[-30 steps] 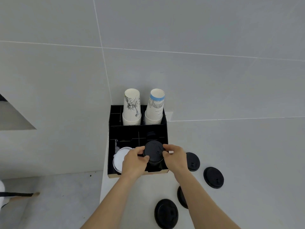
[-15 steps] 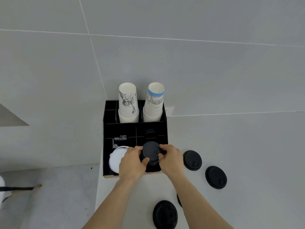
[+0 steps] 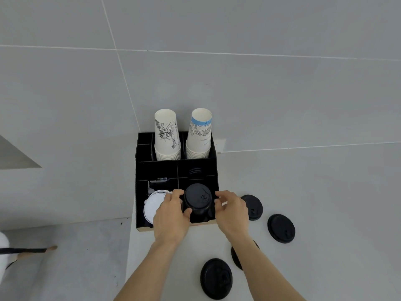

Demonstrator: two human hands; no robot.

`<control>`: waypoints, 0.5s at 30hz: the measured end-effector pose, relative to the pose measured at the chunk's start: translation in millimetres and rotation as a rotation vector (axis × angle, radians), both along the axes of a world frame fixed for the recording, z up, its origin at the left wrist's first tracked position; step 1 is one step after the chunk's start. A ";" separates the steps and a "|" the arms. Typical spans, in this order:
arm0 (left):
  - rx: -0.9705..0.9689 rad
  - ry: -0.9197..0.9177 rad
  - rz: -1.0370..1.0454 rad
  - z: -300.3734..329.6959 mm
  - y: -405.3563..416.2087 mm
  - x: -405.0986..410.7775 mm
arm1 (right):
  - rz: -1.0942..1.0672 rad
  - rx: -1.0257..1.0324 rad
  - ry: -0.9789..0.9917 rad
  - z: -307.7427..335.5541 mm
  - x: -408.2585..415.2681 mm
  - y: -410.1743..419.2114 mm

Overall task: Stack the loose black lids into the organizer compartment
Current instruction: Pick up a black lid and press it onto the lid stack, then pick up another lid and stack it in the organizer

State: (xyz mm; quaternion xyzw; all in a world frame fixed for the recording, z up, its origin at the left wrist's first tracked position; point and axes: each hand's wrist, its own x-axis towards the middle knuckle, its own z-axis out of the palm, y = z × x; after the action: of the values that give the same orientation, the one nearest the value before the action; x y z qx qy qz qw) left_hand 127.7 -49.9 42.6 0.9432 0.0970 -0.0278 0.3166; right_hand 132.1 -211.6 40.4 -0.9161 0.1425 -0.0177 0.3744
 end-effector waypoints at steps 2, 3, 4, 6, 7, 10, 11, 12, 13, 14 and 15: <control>-0.037 -0.008 -0.004 -4.7 -1.7 -14.5 | -0.042 0.006 0.043 -2.6 -16.7 -5.5; -0.063 0.001 -0.008 -7.8 -3.3 -22.6 | -0.058 0.004 0.072 -4.9 -27.4 -8.4; -0.087 0.020 -0.013 -11.1 -4.6 -29.3 | -0.071 0.003 0.101 -8.1 -37.5 -11.2; -0.109 0.080 -0.034 -17.8 -7.8 -42.3 | -0.101 0.001 0.165 -15.7 -58.7 -16.2; -0.112 0.115 -0.044 -21.0 -9.3 -49.1 | -0.114 0.001 0.200 -19.2 -69.7 -18.1; -0.132 0.221 -0.059 -31.7 -12.2 -69.9 | -0.127 0.016 0.284 -30.4 -101.4 -21.8; -0.135 0.252 -0.069 -35.3 -13.3 -76.3 | -0.134 0.023 0.310 -33.6 -110.3 -21.9; -0.136 0.283 -0.082 -38.5 -14.3 -82.3 | -0.142 0.026 0.334 -36.2 -118.4 -21.7; -0.137 0.314 -0.093 -41.0 -15.6 -87.9 | -0.149 0.026 0.355 -38.7 -126.0 -21.5; -0.142 0.343 -0.102 -42.9 -16.8 -93.4 | -0.153 0.028 0.377 -40.9 -133.0 -21.1; -0.148 0.372 -0.112 -44.7 -18.3 -98.6 | -0.158 0.032 0.401 -43.0 -138.9 -20.6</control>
State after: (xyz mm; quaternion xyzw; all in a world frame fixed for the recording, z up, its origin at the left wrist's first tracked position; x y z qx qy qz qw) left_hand 29.1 -68.2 -2.1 0.9000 0.0990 -0.2258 0.3596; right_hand -6.8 -232.2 -2.6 -0.8812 0.2855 0.1377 0.3507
